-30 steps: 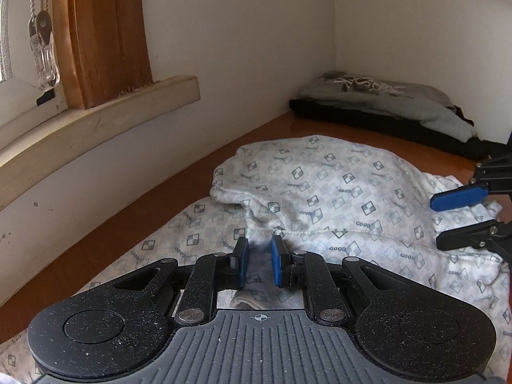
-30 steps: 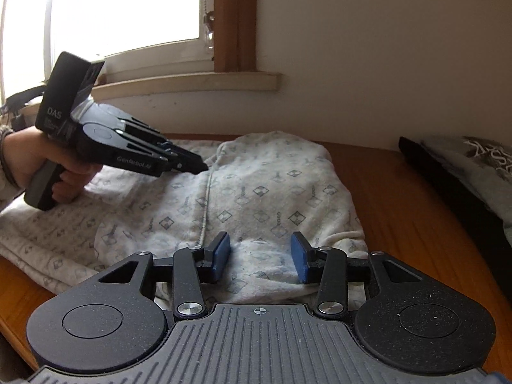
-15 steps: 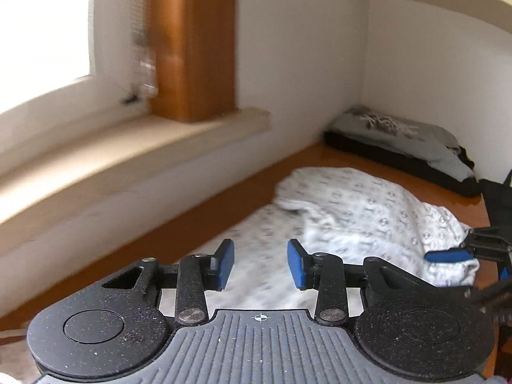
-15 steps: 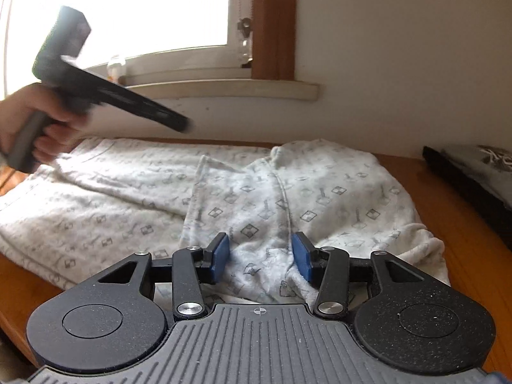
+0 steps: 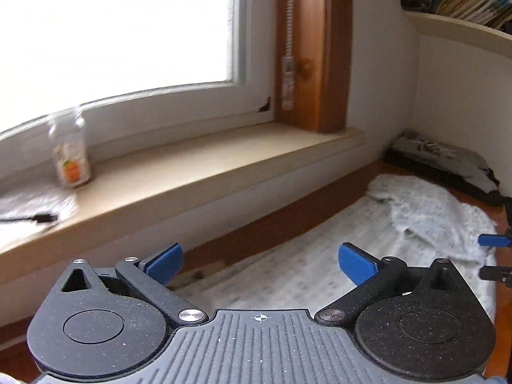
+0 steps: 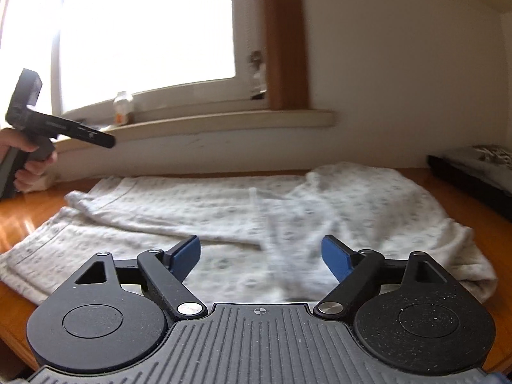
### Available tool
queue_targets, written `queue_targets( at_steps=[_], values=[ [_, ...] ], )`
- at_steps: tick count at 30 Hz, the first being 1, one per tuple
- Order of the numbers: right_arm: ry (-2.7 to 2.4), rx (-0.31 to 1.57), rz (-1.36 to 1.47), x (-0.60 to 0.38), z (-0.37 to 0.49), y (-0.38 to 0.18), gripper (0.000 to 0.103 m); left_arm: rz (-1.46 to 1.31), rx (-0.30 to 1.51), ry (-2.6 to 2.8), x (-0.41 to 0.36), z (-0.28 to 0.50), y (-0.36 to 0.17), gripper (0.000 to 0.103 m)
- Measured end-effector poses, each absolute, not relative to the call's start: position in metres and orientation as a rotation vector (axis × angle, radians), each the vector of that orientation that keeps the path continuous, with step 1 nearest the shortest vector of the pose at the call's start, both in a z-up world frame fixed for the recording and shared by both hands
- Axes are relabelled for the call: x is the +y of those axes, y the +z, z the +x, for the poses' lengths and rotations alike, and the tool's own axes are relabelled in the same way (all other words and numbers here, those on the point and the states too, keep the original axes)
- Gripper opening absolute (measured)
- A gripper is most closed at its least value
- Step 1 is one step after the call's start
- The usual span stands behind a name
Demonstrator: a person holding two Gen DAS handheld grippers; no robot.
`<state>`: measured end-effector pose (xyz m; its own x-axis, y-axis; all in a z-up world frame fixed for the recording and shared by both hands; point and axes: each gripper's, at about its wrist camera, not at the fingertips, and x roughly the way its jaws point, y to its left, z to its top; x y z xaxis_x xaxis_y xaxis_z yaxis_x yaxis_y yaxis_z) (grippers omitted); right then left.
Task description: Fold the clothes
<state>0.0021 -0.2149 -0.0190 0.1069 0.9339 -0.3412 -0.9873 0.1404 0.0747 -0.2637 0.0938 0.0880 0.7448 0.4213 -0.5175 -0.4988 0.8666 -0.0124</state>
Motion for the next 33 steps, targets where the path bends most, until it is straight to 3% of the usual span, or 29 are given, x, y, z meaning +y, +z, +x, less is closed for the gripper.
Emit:
queue_targets(
  at_steps=[6,19,33],
  values=[
    [1.448,0.384,-0.187,-0.204,-0.03,-0.017,0.103,-0.224,0.541,0.443,0.132,-0.275,0.067,0.103],
    [1.467,0.514,-0.2,-0.171,-0.087,-0.015,0.103,-0.122,0.562,0.326,0.169,-0.275,0.044,0.103],
    [1.596,0.473,-0.358,-0.161,-0.165,-0.021,0.095,-0.194,0.615,0.262,0.185,-0.282,0.046,0.103]
  ],
)
